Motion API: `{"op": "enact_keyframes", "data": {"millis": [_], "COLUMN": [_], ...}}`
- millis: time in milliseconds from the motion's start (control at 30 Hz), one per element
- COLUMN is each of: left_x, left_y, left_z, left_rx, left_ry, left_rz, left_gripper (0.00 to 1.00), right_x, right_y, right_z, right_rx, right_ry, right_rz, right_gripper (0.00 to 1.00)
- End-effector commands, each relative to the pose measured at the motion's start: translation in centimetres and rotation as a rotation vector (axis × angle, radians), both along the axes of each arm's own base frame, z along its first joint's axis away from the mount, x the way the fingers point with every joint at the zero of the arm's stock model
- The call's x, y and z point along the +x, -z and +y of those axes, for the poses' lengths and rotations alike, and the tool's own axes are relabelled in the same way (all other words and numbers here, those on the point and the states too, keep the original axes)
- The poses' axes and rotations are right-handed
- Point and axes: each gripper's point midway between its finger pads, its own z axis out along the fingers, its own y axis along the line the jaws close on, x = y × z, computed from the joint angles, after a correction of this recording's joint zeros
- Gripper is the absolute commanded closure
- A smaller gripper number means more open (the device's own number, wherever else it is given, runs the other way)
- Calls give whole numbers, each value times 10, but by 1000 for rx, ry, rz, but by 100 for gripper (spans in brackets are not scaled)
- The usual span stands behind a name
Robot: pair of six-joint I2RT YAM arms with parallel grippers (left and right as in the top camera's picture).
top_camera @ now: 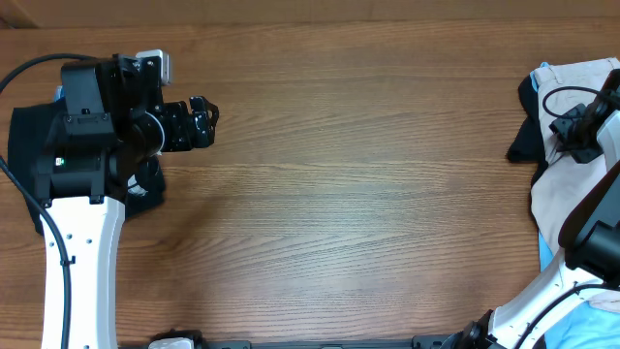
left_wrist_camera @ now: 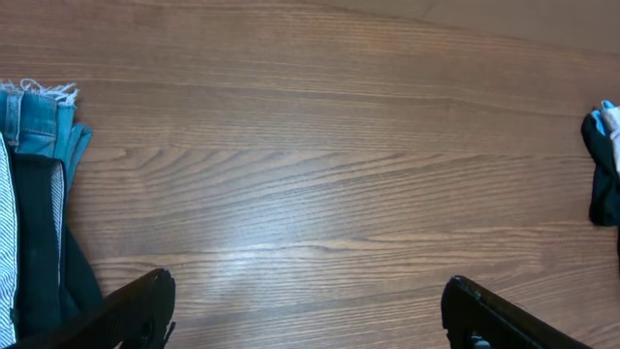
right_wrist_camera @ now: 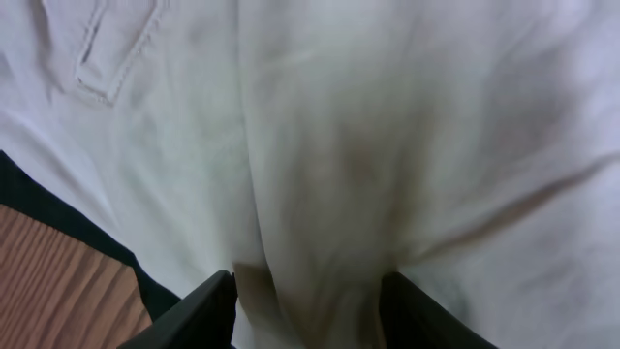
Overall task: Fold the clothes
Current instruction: 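Reach the right gripper to the beige shorts and grasp them, then drag the beige shorts with the right gripper to the table center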
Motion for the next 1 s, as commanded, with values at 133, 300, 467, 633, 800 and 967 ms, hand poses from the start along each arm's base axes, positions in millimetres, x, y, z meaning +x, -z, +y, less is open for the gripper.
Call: {"op": "enact_keyframes", "data": {"millis": [133, 300, 467, 633, 800, 967], "left_x": [6, 6, 10, 11, 11, 14], "left_y": [-11, -11, -17, -18, -18, -21], "left_z": [-6, -6, -6, -5, -5, -5], "left_rx": [-29, -31, -29, -29, -29, -27], "left_ry": [4, 2, 2, 2, 2, 3], "left_rz": [-28, -29, -56, -60, -61, -81], "left_gripper": [9, 10, 16, 16, 15, 14], "right_x": [-10, -5, 25, 22, 30, 24], "right_y": [10, -35, -138, -219, -228, -224], "right_z": [0, 4, 50, 115, 206, 324], "right_rx": [-3, -10, 29, 55, 180, 276], "right_ry": [37, 8, -288, -509, -719, -976], "right_rz": [25, -46, -359, -546, -576, -537], "right_gripper": [90, 96, 96, 96, 96, 96]}}
